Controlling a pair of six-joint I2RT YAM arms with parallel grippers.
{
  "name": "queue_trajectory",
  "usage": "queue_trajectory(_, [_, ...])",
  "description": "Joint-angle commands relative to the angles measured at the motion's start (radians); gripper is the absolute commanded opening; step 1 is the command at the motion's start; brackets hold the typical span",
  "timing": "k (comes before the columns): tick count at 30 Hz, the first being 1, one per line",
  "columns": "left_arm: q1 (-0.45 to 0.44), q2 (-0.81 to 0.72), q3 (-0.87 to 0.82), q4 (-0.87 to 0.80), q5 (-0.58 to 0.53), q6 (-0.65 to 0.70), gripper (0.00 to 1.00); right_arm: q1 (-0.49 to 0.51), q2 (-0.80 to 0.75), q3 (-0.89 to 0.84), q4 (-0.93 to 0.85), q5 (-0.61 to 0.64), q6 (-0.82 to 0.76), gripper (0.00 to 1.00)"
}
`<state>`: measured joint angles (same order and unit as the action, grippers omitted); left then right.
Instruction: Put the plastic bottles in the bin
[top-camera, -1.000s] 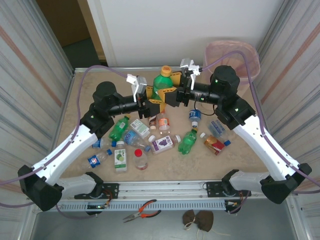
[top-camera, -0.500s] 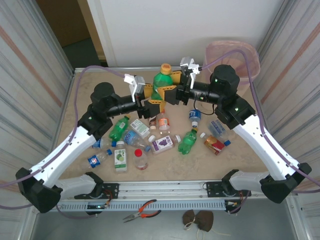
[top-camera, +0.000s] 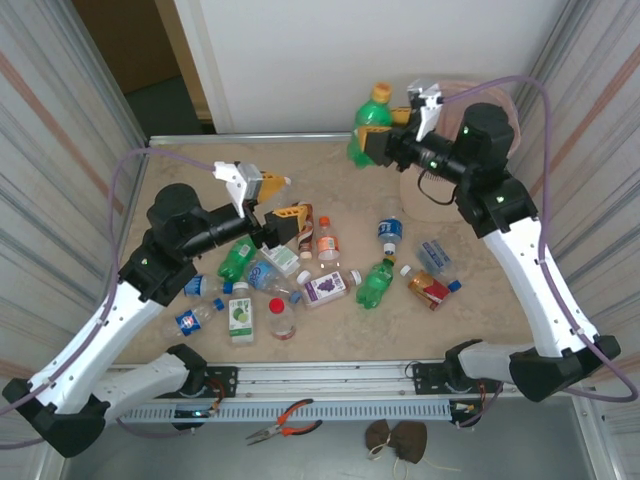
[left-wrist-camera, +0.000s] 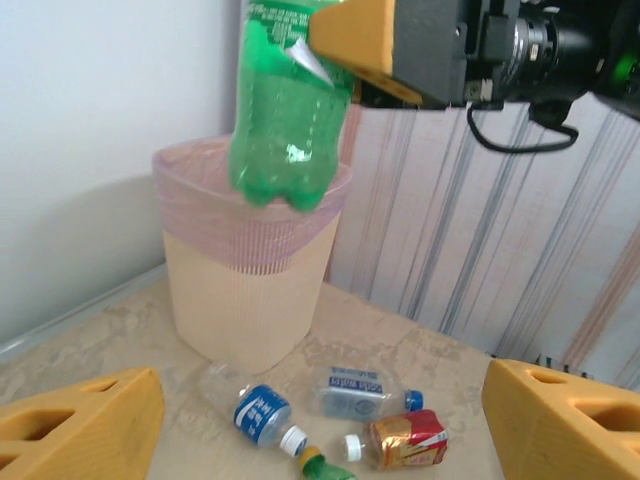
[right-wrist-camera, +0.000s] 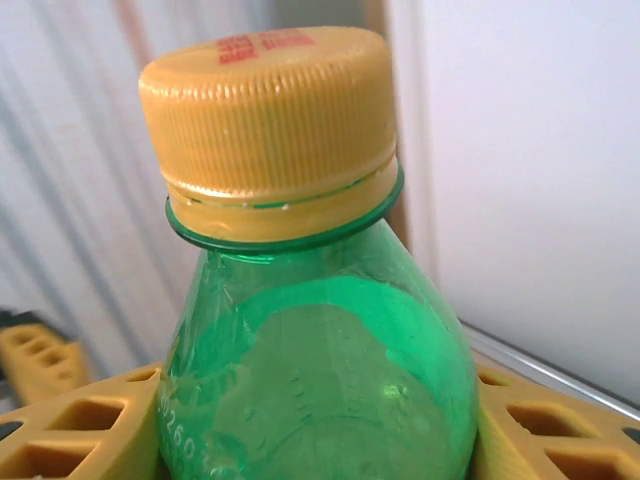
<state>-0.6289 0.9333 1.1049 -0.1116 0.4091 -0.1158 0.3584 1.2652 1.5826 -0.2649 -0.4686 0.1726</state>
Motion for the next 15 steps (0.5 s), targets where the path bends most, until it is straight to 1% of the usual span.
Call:
queue_trajectory(1, [-0.005, -0.046, -0.035, -0.075, -0.065, 0.02, 0.83, -0.082, 0.027, 0.059, -0.065, 0.089, 0.009, 0.44])
queue_trajectory(6, [-0.005, -0.109, -0.083, -0.109, -0.111, -0.004, 0.82, -0.231, 0.085, 0.101, -0.129, 0.151, 0.004, 0.43])
queue_trajectory(9, [-0.005, -0.145, -0.114, -0.108, -0.131, -0.015, 0.82, -0.3, 0.142, 0.134, -0.17, 0.187, 0.001, 0.39])
queue_trajectory(12, [-0.005, -0.164, -0.115, -0.131, -0.146, -0.012, 0.82, -0.345, 0.213, 0.19, -0.222, 0.218, -0.018, 0.38])
queue_trajectory(15, [-0.005, -0.174, -0.113, -0.158, -0.162, -0.01, 0.81, -0.376, 0.307, 0.282, -0.309, 0.267, -0.033, 0.37])
